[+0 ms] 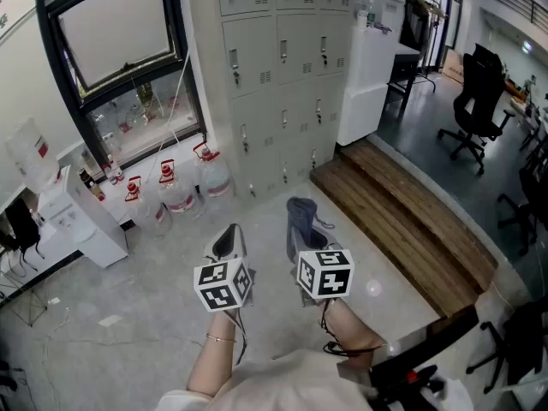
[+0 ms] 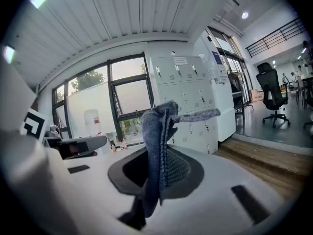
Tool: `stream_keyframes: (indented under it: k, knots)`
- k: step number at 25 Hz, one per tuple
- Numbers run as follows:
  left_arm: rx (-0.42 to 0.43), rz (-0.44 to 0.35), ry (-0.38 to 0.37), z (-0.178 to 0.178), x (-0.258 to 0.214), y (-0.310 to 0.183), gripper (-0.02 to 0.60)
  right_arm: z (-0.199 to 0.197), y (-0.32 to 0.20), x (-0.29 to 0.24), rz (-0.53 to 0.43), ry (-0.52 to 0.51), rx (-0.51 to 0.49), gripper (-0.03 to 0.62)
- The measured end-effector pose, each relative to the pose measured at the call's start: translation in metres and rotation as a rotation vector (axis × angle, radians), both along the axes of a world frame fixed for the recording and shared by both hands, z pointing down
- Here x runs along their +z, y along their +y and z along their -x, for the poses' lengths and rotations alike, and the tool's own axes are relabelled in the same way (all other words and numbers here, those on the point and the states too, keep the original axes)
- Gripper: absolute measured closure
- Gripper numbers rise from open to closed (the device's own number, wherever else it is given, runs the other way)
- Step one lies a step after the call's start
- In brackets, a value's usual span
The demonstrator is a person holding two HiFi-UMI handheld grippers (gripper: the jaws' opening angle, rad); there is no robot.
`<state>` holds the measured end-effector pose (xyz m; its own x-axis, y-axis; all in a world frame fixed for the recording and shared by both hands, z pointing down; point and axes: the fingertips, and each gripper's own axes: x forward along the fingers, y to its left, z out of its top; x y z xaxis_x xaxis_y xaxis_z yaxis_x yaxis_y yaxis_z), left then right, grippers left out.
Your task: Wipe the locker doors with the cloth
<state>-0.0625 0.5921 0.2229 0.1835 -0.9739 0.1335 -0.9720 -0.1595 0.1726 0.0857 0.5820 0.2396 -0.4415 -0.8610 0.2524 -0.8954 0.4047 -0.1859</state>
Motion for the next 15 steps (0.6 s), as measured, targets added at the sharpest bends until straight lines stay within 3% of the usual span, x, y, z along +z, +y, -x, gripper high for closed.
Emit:
stream_keyframes:
  k: [9, 15]
  knots:
    - [0.007, 0.007, 0.01, 0.025, 0.005, -0.004, 0.572, 0.019, -0.005, 0.006, 0.026, -0.028, 0.025, 0.553]
    - [-0.01, 0.009, 0.04, 0.043, 0.013, -0.008, 0.572, 0.023, -0.004, 0.018, 0.038, 0.02, 0.041, 0.553]
